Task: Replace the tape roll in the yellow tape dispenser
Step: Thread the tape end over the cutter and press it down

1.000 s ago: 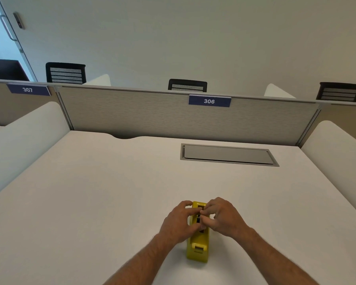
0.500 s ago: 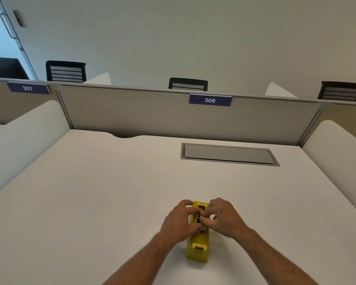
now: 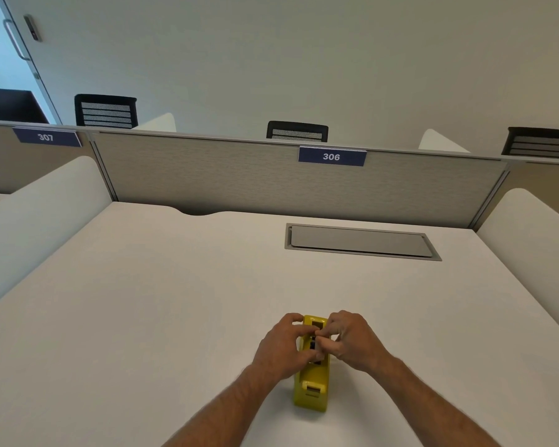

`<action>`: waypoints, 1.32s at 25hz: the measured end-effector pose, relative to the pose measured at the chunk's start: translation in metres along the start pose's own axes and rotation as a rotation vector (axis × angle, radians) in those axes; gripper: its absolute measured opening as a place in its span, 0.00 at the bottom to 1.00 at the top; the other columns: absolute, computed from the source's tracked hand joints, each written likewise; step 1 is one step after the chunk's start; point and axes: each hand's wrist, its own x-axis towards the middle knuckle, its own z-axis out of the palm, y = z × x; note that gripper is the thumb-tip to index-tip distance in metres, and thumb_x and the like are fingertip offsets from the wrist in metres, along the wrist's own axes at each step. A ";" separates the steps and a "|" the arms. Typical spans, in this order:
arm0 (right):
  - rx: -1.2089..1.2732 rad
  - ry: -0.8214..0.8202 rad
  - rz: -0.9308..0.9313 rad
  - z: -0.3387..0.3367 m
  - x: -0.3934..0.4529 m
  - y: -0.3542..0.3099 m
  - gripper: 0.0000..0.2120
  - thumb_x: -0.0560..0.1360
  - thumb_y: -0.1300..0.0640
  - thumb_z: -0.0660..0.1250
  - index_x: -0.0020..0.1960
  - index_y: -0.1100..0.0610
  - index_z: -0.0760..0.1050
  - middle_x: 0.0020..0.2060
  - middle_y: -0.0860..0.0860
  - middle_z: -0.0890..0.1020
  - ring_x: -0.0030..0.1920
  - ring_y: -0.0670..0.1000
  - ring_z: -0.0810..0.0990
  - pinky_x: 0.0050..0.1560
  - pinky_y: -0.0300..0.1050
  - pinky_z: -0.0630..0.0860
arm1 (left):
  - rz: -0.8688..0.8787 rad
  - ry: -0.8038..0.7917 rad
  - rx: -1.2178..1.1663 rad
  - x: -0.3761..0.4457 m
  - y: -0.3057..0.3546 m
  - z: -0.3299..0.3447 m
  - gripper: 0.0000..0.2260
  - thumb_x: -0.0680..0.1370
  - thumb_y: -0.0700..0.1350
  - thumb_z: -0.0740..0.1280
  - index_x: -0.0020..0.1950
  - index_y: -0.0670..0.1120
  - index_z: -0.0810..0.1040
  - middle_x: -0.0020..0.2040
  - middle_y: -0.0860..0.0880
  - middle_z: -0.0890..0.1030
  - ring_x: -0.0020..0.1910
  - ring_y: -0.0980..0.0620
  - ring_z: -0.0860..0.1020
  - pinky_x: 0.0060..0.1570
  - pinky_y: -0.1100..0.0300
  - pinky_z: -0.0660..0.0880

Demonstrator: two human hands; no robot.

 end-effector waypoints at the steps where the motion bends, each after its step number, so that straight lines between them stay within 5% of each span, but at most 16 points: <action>1: 0.002 0.004 -0.001 0.000 0.000 0.000 0.05 0.72 0.52 0.71 0.44 0.46 0.86 0.36 0.46 0.82 0.40 0.46 0.75 0.39 0.42 0.73 | -0.002 0.002 -0.004 0.000 0.000 0.000 0.26 0.68 0.65 0.71 0.65 0.62 0.75 0.72 0.57 0.67 0.66 0.54 0.70 0.61 0.55 0.73; 10: 0.038 0.055 0.009 -0.001 -0.004 0.001 0.05 0.69 0.48 0.73 0.45 0.44 0.85 0.34 0.42 0.82 0.42 0.45 0.76 0.39 0.43 0.76 | 0.010 0.010 -0.006 0.000 0.001 -0.001 0.25 0.68 0.66 0.70 0.65 0.62 0.76 0.71 0.58 0.67 0.65 0.55 0.71 0.60 0.56 0.73; 14: 0.013 0.056 0.001 0.001 -0.001 0.000 0.04 0.70 0.50 0.72 0.43 0.43 0.85 0.31 0.38 0.79 0.41 0.44 0.76 0.39 0.37 0.70 | -0.008 0.004 -0.014 0.000 0.002 -0.001 0.27 0.67 0.64 0.72 0.65 0.62 0.76 0.71 0.58 0.67 0.65 0.55 0.71 0.60 0.55 0.73; 20: 0.005 0.054 0.011 0.002 -0.001 -0.002 0.04 0.71 0.51 0.72 0.43 0.46 0.86 0.34 0.44 0.83 0.40 0.46 0.76 0.40 0.47 0.76 | -0.009 0.009 -0.011 -0.001 0.001 0.000 0.26 0.67 0.65 0.71 0.65 0.62 0.76 0.72 0.58 0.67 0.66 0.55 0.70 0.59 0.57 0.71; 33: -0.016 0.070 0.020 0.002 -0.003 -0.003 0.04 0.71 0.51 0.71 0.43 0.46 0.86 0.34 0.44 0.82 0.40 0.45 0.76 0.39 0.44 0.75 | -0.007 0.019 0.006 -0.001 0.003 0.000 0.26 0.68 0.65 0.71 0.65 0.62 0.76 0.72 0.58 0.67 0.66 0.55 0.71 0.58 0.58 0.71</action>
